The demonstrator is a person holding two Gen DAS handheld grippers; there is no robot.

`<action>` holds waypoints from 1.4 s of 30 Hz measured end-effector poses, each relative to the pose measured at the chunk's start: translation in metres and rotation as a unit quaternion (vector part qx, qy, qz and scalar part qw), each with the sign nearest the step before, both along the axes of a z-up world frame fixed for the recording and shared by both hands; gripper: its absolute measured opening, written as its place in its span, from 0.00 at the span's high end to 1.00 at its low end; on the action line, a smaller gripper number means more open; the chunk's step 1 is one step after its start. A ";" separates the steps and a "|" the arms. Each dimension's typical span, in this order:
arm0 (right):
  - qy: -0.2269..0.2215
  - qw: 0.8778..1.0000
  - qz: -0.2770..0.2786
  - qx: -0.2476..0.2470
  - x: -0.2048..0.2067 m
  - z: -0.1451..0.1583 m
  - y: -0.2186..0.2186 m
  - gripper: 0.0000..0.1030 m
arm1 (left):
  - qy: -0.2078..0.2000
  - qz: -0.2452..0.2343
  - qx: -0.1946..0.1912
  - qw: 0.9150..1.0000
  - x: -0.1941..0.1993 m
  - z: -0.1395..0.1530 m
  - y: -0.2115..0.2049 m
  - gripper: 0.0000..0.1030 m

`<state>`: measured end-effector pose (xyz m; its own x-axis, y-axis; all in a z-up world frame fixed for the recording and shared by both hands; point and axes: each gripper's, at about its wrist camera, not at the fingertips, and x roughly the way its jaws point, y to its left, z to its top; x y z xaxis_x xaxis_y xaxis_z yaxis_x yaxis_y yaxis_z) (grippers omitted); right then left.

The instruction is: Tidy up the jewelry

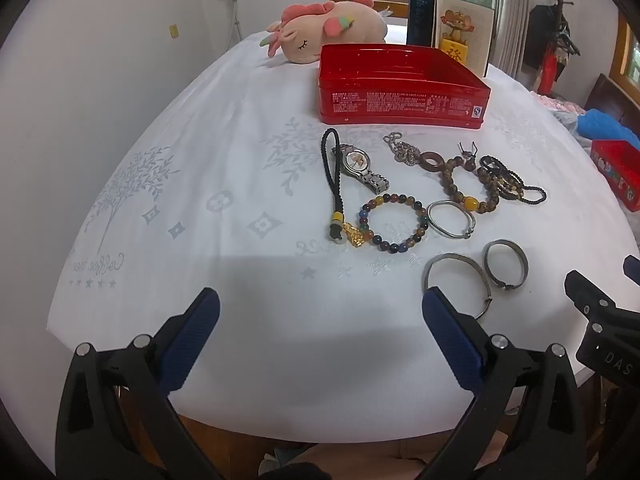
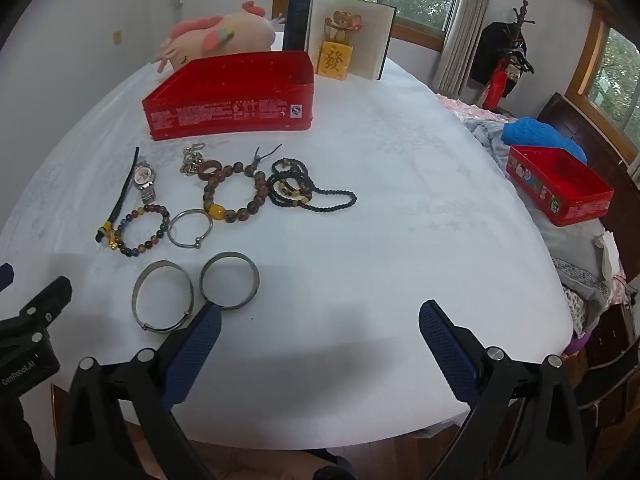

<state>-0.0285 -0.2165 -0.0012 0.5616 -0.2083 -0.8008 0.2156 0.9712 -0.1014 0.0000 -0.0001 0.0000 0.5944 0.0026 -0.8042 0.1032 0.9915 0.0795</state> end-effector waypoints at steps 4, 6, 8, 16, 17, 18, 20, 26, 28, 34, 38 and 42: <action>0.001 1.000 0.000 0.001 0.001 -0.001 0.000 0.04 | 0.001 -0.001 0.000 1.000 0.000 -0.001 -0.001 0.03; 0.001 1.000 0.000 0.001 0.001 -0.001 0.001 0.04 | 0.001 -0.001 0.000 1.000 0.000 -0.001 -0.001 0.03; 0.001 1.000 0.000 0.001 0.001 -0.001 0.001 0.04 | 0.000 0.000 -0.002 1.000 0.000 0.000 0.000 0.03; 0.002 1.000 0.001 0.002 0.000 -0.002 0.000 0.04 | 0.000 0.000 -0.002 1.000 0.000 0.000 0.000 0.03; 0.002 1.000 0.001 0.002 0.000 -0.002 0.000 0.04 | 0.000 0.000 -0.002 1.000 0.000 0.000 0.000 0.03; 0.002 1.000 0.000 0.002 0.000 -0.002 0.000 0.04 | 0.000 -0.001 -0.002 1.000 0.000 0.000 0.000 0.03; 0.002 1.000 0.000 0.002 0.000 0.000 -0.002 0.04 | 0.000 -0.001 -0.002 1.000 0.000 0.000 0.000 0.03; 0.002 1.000 0.001 0.004 0.000 -0.003 0.002 0.04 | 0.000 -0.001 -0.001 1.000 0.000 0.000 0.000 0.03; 0.002 1.000 0.001 0.004 0.001 -0.003 0.001 0.04 | 0.000 -0.001 -0.002 1.000 0.000 0.000 0.000 0.03; 0.002 1.000 0.001 0.005 0.001 -0.002 0.001 0.04 | 0.000 -0.001 -0.001 1.000 0.000 0.000 0.000 0.03; 0.002 1.000 0.001 0.005 0.001 -0.002 0.001 0.04 | 0.000 0.000 -0.001 1.000 0.000 0.000 0.000 0.03; 0.002 1.000 0.001 0.005 0.001 -0.002 0.002 0.04 | 0.000 -0.001 -0.001 1.000 0.000 0.000 0.000 0.03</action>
